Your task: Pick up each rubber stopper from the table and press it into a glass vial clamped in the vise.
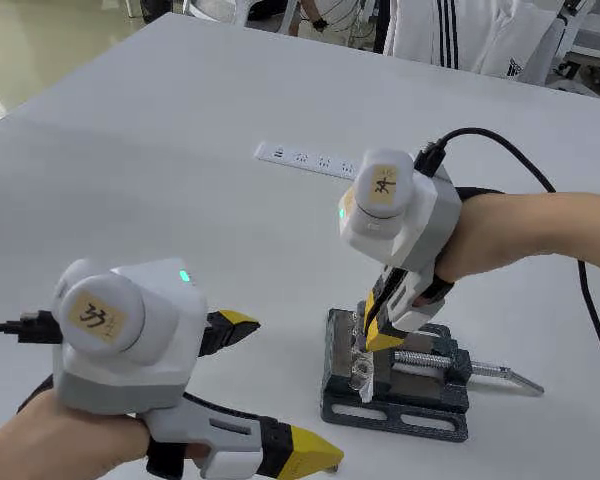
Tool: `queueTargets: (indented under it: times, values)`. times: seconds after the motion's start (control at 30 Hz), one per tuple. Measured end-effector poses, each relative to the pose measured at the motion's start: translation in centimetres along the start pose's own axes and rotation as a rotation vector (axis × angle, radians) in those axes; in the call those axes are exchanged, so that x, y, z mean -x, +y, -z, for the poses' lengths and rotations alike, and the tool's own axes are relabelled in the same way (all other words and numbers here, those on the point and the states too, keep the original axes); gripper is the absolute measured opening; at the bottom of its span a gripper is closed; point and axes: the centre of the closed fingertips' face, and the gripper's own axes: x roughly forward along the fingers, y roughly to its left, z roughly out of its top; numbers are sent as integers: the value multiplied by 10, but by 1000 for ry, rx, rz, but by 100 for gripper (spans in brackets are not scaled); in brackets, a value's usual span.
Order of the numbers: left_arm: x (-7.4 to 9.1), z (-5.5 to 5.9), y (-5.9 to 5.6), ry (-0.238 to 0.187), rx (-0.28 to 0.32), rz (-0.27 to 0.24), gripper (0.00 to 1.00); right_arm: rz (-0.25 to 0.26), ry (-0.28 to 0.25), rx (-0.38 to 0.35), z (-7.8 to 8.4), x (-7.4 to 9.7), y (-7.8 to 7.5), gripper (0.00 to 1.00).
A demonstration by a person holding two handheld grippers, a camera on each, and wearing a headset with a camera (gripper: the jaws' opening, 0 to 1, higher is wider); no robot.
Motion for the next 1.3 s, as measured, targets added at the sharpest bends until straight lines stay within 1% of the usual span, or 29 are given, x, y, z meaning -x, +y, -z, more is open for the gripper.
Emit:
queueTargets:
  times: [0.1, 0.23, 0.47, 0.57, 0.7, 0.83, 0.87, 0.93, 0.97, 1.0, 1.07, 1.13, 1.3]
  values:
    - [0, 1, -1, 2, 0, 2, 89, 11, -11, -1, 0, 1, -2, 1]
    - [0, 1, -1, 3, 0, 3, 89, 7, -15, -6, -3, -1, -2, 1]
    - [2, 2, 1, 3, 1, -3, 89, -14, -17, -26, -5, -1, -1, 1]
    - [2, 3, 1, 1, 4, -4, 89, -8, -4, -21, -5, -2, 0, 1]
    - [1, 2, 2, -1, 4, -2, 89, 3, 28, -1, -5, -2, 0, 1]
    - [1, 1, 2, -5, 6, -3, 89, 1, 48, -4, -5, -4, -3, 0]
    - [1, 1, 3, -5, 6, -4, 89, 7, 53, 18, -4, -3, -2, 0]
    - [1, 1, 3, -7, 10, -4, 89, 7, 58, 20, -3, -3, -2, 0]
    - [1, 1, 3, -7, 10, -4, 89, 6, 57, 21, -3, -3, -3, 0]
    - [1, 2, 4, -3, 9, -6, 89, 3, 55, 2, -3, -3, -4, 0]
    - [1, 2, 4, -6, 12, -6, 89, 6, 59, 18, -2, -4, -4, 0]
    - [1, 2, 5, -6, 15, -7, 89, 10, 59, 17, -2, -4, -3, 0]
    - [-1, 3, 6, -8, 20, -5, 88, 8, 35, -13, -2, -4, -3, 0]
